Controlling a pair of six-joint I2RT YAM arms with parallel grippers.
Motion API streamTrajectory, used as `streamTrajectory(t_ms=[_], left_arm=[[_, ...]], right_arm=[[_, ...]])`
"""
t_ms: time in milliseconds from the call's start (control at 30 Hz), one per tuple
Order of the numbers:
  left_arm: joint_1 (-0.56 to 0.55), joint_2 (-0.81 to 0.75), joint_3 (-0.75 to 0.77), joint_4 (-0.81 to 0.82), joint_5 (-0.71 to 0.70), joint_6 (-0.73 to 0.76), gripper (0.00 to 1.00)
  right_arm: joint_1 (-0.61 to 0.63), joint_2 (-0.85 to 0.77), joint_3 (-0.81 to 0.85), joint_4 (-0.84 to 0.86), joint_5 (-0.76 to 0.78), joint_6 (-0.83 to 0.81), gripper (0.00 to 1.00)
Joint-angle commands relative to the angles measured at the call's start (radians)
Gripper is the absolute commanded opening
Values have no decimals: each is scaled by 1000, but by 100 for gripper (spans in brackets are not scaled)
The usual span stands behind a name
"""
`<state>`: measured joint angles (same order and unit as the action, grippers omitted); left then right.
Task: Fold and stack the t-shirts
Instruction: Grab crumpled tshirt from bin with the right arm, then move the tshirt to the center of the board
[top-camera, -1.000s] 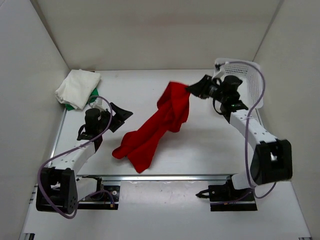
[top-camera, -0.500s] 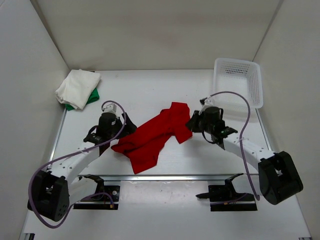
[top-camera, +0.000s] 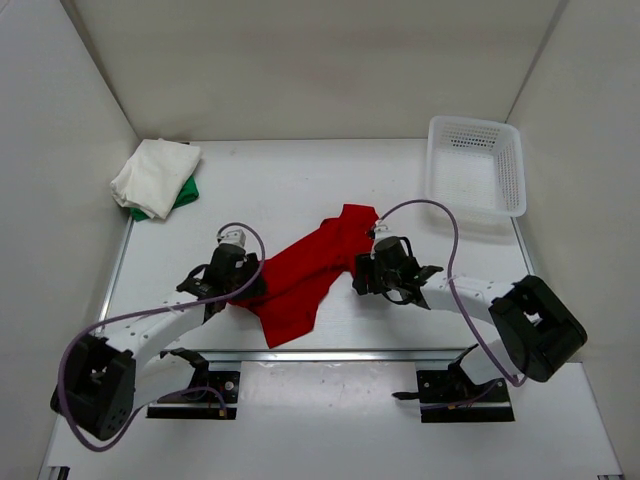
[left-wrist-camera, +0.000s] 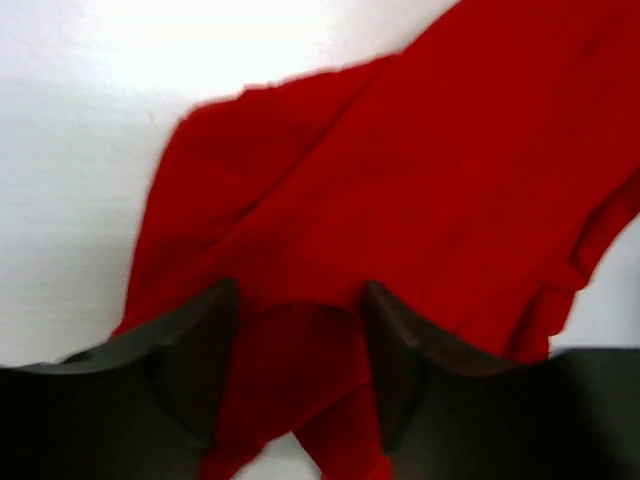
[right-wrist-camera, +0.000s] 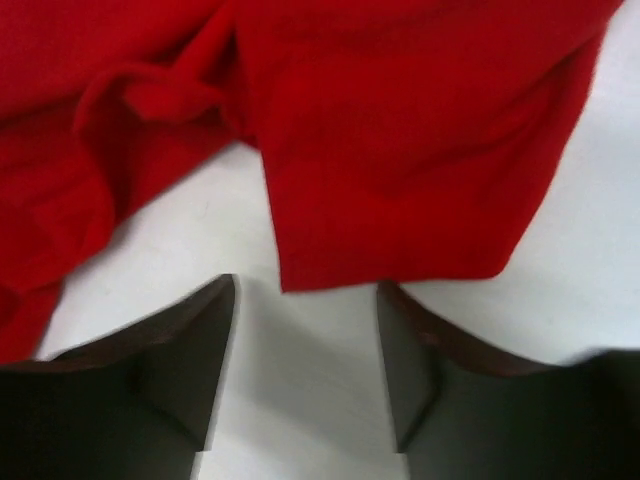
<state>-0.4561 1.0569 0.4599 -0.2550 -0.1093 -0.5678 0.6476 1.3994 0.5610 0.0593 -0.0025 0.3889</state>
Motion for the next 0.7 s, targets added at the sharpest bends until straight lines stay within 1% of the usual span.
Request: streamTrajectory(t_ms=[0, 33, 67, 100, 133, 167, 200, 300, 333, 367, 400, 467, 500, 533, 567, 600, 633, 667], left_arm=[[-32, 75, -23, 43, 60, 20, 59], [-53, 87, -15, 60, 62, 17, 48], [-67, 98, -17, 78, 71, 11, 37], [-70, 110, -15, 89, 95, 5, 32], [-75, 110, -18, 111, 106, -6, 23], [-72, 106, -7, 123, 106, -21, 15], [-79, 101, 2, 122, 124, -29, 8], [-90, 57, 17, 122, 157, -55, 0], [-89, 31, 16, 120, 180, -64, 0], [-78, 2, 13, 108, 174, -64, 0], [-87, -9, 8, 97, 178, -70, 0], [-66, -64, -24, 102, 192, -84, 0], [-67, -90, -36, 108, 207, -102, 0], [-67, -103, -58, 129, 224, -122, 0], [-76, -119, -81, 137, 232, -151, 0], [-88, -127, -101, 157, 243, -162, 2], [-105, -132, -110, 183, 258, -188, 10], [-127, -133, -134, 228, 282, -213, 21]], right_arm=[[4, 56, 34, 30, 100, -35, 52], [-5, 70, 36, 30, 110, -33, 41], [-11, 97, 54, 39, 110, -38, 36], [-20, 125, 69, 46, 120, -47, 27], [-35, 137, 103, 48, 118, -53, 10], [-54, 169, 128, 33, 113, -59, 0], [-66, 191, 164, 33, 110, -59, 0], [-130, 222, 275, 54, 52, -68, 0], [-140, 243, 348, 51, 42, -67, 0], [-160, 259, 437, 40, 18, -73, 0], [-183, 298, 480, 24, -19, -77, 0], [-216, 395, 706, -10, -63, -74, 0], [-242, 429, 856, -27, -109, -62, 0], [-253, 499, 945, -92, -140, -50, 1], [-270, 591, 1137, -145, -178, -50, 1], [-273, 628, 1336, -241, -215, -47, 0], [-276, 698, 1419, -319, -238, -47, 6], [-269, 757, 1556, -401, -261, -61, 13]])
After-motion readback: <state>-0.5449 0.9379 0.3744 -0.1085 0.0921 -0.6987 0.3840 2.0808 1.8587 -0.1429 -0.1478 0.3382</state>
